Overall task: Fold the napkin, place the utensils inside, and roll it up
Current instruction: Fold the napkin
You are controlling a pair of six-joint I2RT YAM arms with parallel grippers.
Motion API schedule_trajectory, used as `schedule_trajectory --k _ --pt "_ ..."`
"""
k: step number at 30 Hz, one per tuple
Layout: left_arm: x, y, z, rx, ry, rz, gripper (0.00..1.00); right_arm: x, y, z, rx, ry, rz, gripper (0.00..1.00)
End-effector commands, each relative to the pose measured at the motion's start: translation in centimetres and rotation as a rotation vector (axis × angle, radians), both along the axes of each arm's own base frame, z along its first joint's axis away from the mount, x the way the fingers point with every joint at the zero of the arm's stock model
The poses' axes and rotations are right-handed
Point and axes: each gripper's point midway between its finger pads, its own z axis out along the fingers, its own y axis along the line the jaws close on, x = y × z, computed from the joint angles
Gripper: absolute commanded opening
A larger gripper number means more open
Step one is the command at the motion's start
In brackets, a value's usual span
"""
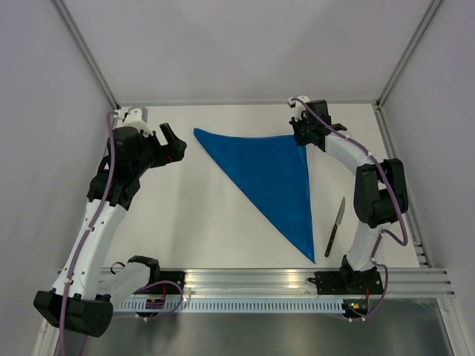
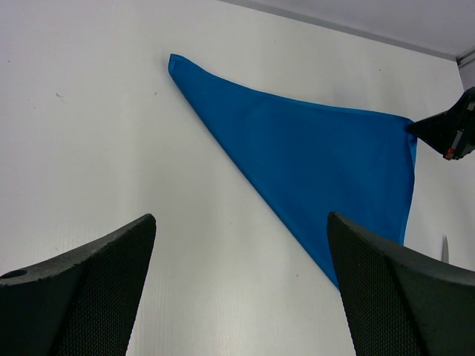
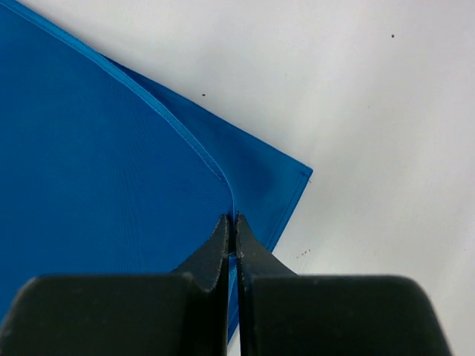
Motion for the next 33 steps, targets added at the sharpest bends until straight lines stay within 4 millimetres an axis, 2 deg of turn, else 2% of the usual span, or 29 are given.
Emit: schedule_trajectory --k 1,13,15,16,18,19,22,26,28,30,31,32,33 --pt "0.4 -0.5 0.5 -0.052 -0.019 0.0 1.0 1.0 -0.4 0.0 -0.012 -0.018 -0.004 0.0" --pt "0.5 -0.4 0.1 -0.043 -0.013 0.0 1.0 2.0 -1.1 -1.3 -0.042 0.005 -0.029 0.0" --pt "0.5 -0.4 -0.1 -0.042 -0.008 0.0 1.0 2.3 -1.5 -1.7 -0.052 0.008 -0.045 0.03" --pt "0.5 -0.4 -0.1 -0.043 -0.008 -0.002 1.0 2.5 -1.7 -1.6 -0.056 0.006 -0.06 0.14" --pt "0.5 -0.5 -0.2 -0.043 -0.007 -0.001 1.0 2.7 -1.9 -2.0 -0.057 0.017 -0.068 0.27" --pt "0.5 -0.5 -0.2 -0.044 -0.008 -0.002 1.0 2.9 -2.1 -1.9 -0.055 0.016 -0.073 0.37" --pt "0.5 -0.6 -0.3 -0.051 -0.011 -0.007 1.0 3.5 -2.8 -1.8 -0.067 0.017 -0.103 0.53" --pt "0.5 -0.8 -0.6 -0.065 -0.012 -0.011 1.0 3.9 -3.6 -1.6 -0.069 0.028 -0.133 0.61" --pt "0.4 -1.0 -0.5 -0.077 -0.021 -0.016 1.0 3.1 -4.4 -1.8 -0.074 0.065 -0.161 0.61" --pt "0.2 -1.1 -0.7 -0.092 -0.024 -0.019 1.0 1.8 -5.6 -0.7 -0.072 0.071 -0.185 0.62" --pt "0.2 -1.4 -0.7 -0.102 -0.026 -0.03 1.0 -0.1 -6.3 -2.2 -0.084 0.129 -0.191 0.63" --pt "0.2 -1.5 -1.0 -0.117 -0.029 -0.03 1.0 -1.1 -6.8 -1.0 -0.08 0.121 -0.195 0.63" --pt "0.2 -1.6 -1.2 -0.126 -0.033 -0.034 1.0 -2.2 -7.4 -1.2 -0.08 0.145 -0.196 0.64"
